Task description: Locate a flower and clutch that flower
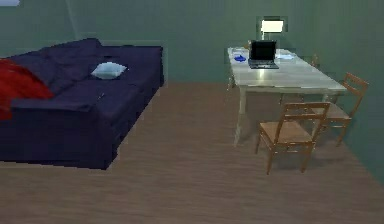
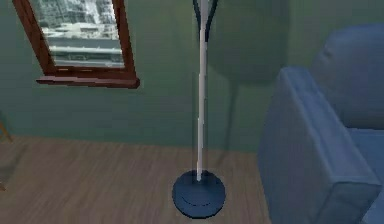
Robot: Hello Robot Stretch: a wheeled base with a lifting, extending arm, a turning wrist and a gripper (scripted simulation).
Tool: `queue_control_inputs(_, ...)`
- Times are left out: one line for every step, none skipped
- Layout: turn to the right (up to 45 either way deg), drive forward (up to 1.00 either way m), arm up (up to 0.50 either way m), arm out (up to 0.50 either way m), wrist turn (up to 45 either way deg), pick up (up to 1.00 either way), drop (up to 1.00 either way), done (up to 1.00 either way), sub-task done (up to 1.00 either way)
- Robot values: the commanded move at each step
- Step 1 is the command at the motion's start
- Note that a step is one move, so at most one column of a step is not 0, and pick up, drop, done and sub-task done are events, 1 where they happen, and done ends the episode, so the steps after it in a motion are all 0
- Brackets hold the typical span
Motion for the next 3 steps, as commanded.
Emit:
queue_control_inputs(0.0, 1.00, 0.00, 0.00, 0.0, 0.00, 0.00, 0.00, 0.00)
queue_control_inputs(0.0, 1.00, 0.00, 0.00, 0.0, 0.00, 0.00, 0.00, 0.00)
queue_control_inputs(-3.0, 0.00, 0.00, 0.00, 0.0, 0.00, 0.00, 0.00, 0.00)
